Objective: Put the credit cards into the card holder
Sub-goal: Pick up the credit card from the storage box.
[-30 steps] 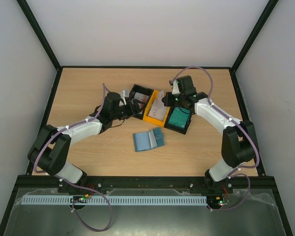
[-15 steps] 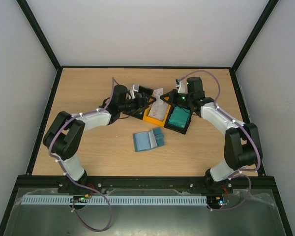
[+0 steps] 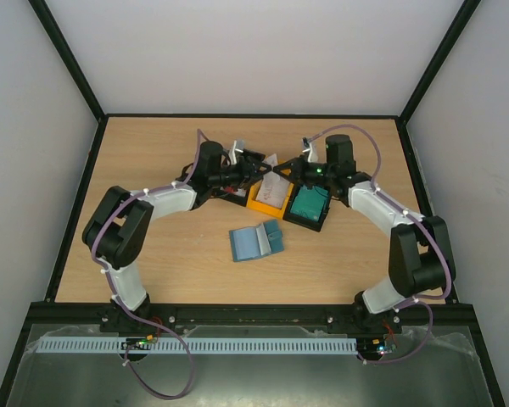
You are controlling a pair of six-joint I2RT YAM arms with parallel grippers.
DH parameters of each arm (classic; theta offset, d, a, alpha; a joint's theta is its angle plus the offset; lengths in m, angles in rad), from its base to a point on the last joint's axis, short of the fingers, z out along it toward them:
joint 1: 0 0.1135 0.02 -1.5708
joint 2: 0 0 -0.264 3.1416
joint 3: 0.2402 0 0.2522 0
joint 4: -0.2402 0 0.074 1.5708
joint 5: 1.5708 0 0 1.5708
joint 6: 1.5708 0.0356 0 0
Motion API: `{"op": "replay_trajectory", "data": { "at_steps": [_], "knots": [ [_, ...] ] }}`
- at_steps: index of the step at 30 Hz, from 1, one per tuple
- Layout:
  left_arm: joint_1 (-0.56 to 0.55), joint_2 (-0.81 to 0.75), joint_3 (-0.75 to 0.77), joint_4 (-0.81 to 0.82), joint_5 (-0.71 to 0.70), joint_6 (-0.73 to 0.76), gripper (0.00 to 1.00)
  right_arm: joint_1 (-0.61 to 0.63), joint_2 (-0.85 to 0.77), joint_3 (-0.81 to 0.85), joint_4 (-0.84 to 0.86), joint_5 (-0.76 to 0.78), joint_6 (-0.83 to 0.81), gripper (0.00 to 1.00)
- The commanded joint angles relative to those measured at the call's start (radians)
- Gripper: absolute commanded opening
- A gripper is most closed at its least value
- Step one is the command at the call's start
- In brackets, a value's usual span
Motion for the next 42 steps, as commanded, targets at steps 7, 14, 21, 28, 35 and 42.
{"op": "replay_trajectory", "data": {
  "at_steps": [7,14,21,28,35,42],
  "knots": [
    [0.004,-0.018,0.03,0.066,0.035,-0.023,0.13,-0.023,-0.059,-0.056,0.112,-0.018,0.067,0.14],
    [0.009,-0.018,0.027,0.05,0.024,-0.006,0.03,-0.042,-0.075,-0.083,0.185,0.024,0.13,0.08],
    [0.022,-0.009,0.032,0.05,0.025,-0.003,0.03,-0.064,-0.076,-0.09,0.214,0.045,0.16,0.05],
    [0.043,0.009,0.044,0.094,0.057,-0.049,0.03,-0.079,-0.069,-0.137,0.369,0.004,0.266,0.06],
    [0.053,0.036,0.067,0.161,0.089,-0.133,0.03,-0.095,-0.046,-0.182,0.608,-0.023,0.455,0.1],
    [0.055,0.061,0.074,0.259,0.109,-0.227,0.03,-0.097,-0.024,-0.179,0.719,-0.031,0.557,0.1]
  ]
}}
